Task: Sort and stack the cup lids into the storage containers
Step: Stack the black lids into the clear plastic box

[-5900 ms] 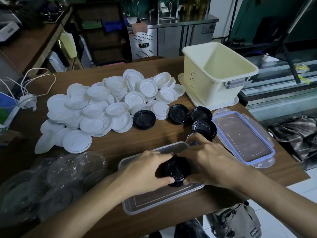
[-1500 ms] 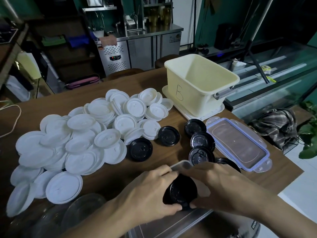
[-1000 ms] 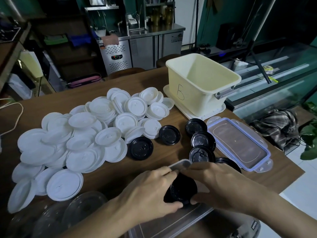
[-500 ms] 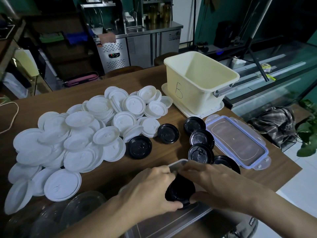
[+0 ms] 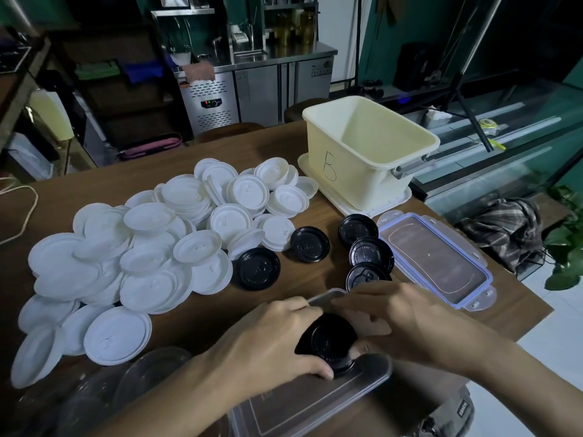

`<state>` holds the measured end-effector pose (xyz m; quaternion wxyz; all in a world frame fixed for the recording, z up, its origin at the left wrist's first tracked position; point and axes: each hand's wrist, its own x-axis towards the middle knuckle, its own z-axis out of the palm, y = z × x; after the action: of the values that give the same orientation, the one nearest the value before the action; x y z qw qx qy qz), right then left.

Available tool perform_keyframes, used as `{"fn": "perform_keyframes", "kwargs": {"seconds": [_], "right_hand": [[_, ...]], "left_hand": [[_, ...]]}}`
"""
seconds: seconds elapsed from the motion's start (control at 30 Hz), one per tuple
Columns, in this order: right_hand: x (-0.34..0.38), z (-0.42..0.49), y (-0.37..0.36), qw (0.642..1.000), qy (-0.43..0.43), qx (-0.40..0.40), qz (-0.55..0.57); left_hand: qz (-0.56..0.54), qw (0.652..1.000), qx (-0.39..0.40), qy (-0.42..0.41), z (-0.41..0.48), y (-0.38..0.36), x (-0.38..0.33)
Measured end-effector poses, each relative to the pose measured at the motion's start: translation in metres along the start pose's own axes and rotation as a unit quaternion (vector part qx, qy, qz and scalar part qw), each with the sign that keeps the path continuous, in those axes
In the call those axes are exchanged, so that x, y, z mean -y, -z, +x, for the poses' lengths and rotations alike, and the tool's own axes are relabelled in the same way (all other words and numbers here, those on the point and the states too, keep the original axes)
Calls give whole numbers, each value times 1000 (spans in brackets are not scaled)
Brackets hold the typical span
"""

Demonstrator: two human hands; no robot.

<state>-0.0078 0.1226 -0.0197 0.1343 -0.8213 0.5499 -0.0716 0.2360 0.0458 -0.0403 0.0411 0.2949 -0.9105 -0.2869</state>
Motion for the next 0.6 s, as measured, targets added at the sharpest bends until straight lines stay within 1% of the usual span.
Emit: {"fn": "perform_keyframes", "kwargs": {"seconds": [0.07,0.13,0.23,0.3,0.4,0.53,0.6], "right_hand": [[-5,3,4,999,-2,-26,41],[-10,10,9,997,-2,-50,66],[-23,28,11,991,-21,-96,92],[-35,46,9,988,-51,-106,101],[-54,74,-1,990,-71,-110,54],[-64,105,-19,991,-75,-106,9],[-66,114,-28,993,-73,-91,-5]], "left_hand": [[-26,999,-32,-17,-3,9,0],[-47,995,-82,-24,-3,20,5],[-61,985,-161,-4,5,32,24],[-50,981,-187,23,15,35,43],[16,985,-169,44,26,34,74],[134,985,-104,24,32,23,91],[159,983,-95,15,33,17,93]]}}
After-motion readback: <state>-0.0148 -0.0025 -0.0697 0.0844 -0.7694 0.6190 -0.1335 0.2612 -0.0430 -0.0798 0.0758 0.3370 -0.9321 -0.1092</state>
